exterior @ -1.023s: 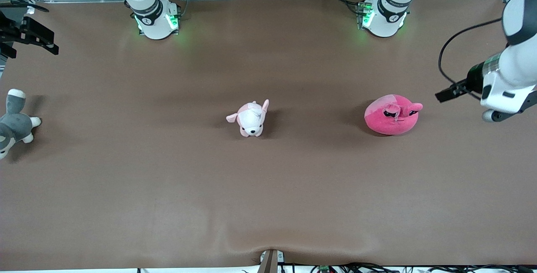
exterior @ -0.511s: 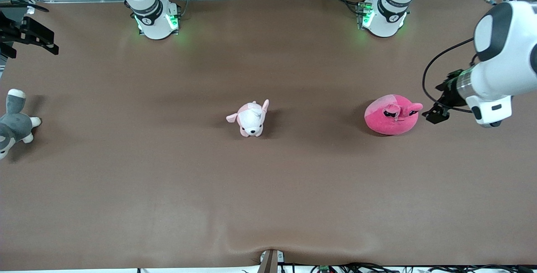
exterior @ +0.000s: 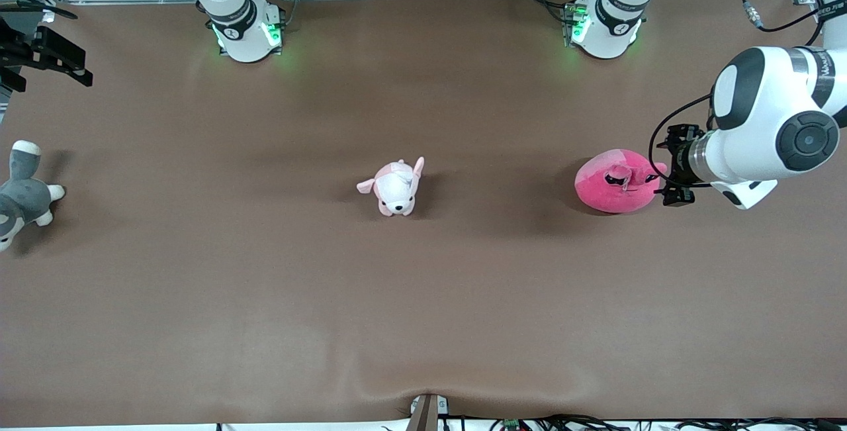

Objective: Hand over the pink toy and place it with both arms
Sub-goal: 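Reach the left gripper down to the pink plush toy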

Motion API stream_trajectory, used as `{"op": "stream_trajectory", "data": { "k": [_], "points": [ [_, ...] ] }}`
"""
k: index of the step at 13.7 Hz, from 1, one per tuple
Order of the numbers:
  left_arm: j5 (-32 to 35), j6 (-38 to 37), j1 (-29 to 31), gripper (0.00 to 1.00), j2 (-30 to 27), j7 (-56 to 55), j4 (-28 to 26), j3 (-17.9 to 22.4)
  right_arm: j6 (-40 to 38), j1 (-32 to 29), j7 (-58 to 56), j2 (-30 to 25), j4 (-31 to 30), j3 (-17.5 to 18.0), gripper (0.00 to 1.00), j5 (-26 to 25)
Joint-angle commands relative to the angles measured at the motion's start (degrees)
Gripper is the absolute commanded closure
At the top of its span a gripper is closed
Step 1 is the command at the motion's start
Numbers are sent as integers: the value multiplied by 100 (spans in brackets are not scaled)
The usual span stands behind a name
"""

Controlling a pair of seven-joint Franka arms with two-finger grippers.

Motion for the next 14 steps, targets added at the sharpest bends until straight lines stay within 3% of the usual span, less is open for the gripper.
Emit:
{"op": "stream_trajectory", "data": {
  "k": [1, 14],
  "points": [
    [-194, 58, 160, 0, -221, -138, -489, -31, -21, -82, 14, -51, -33, 41, 0, 105],
    [-468, 831, 459, 0, 16, -68, -861, -31, -21, -82, 14, -51, -33, 41, 0, 105]
  ]
}}
